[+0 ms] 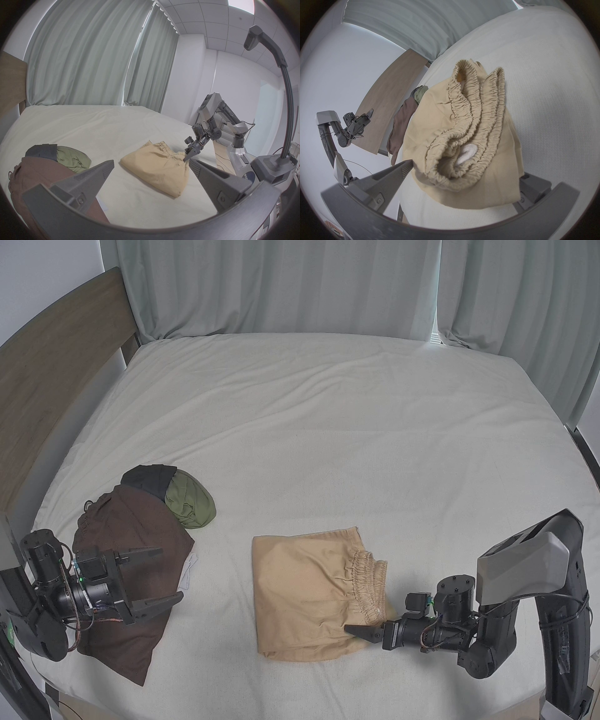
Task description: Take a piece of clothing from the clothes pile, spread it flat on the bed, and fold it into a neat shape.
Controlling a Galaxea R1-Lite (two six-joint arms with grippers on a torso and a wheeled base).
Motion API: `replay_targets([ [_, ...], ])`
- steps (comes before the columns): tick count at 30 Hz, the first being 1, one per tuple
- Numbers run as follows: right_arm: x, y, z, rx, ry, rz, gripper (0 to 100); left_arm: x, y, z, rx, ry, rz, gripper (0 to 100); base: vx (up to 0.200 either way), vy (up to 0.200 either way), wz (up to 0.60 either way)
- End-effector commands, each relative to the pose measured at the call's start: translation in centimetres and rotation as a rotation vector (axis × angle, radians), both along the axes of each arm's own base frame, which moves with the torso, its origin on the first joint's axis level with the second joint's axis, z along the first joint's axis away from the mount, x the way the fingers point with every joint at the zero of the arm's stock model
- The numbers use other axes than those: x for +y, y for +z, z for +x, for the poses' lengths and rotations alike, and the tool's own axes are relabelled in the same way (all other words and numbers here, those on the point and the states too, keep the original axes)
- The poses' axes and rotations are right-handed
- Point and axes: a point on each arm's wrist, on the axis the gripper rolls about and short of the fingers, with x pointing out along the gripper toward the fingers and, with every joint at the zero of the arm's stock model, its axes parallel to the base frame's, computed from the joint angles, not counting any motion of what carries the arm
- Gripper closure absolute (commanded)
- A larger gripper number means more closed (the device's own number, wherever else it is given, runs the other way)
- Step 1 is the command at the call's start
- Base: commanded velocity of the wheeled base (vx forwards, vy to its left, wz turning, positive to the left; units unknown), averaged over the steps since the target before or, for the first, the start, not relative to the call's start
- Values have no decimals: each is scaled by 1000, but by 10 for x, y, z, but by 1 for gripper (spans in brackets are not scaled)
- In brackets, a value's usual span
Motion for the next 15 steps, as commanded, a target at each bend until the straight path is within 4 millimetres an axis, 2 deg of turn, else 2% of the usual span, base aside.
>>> replay_targets([
  [1, 0, -5, 0, 13, -1, -6, 0, -1, -3, -1, 14, -4, -1, 0, 0, 0, 0],
  [3, 0, -5, 0, 12, -1, -6, 0, -2, -2, -1, 14, -5, -1, 0, 0, 0, 0],
  [4, -1, -5, 0, 15, -3, -7, 100, -2, -2, -2, 14, -5, -1, 0, 0, 0, 0],
  [15, -1, -5, -1, 16, -3, -8, 100, -2, -3, -2, 19, -8, -2, 0, 0, 0, 0],
])
